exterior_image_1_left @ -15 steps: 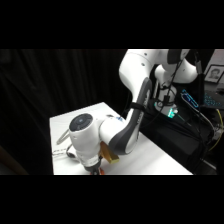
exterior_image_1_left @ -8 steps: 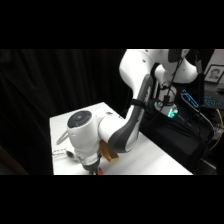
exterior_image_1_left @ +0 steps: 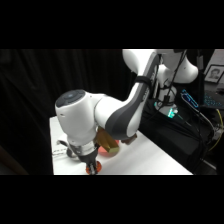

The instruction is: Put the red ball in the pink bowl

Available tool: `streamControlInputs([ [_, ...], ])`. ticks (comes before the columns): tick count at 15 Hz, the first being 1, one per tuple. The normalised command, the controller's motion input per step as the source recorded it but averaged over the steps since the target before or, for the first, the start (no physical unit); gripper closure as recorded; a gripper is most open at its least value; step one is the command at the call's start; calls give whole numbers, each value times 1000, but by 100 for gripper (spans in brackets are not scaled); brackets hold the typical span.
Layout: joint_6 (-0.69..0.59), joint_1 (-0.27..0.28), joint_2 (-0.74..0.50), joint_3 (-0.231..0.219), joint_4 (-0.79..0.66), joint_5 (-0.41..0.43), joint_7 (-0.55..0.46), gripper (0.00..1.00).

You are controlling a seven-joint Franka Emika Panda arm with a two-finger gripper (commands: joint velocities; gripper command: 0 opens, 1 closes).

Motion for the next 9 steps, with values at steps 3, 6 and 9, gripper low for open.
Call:
streamControlInputs([
  [3,-207,1,-343,-8,-168,-53,-48,97],
  [6,-86,-37,-400,7,-297,-51,-81,97],
  [9,68,-89,-505,14,-509,-43,-132,97],
])
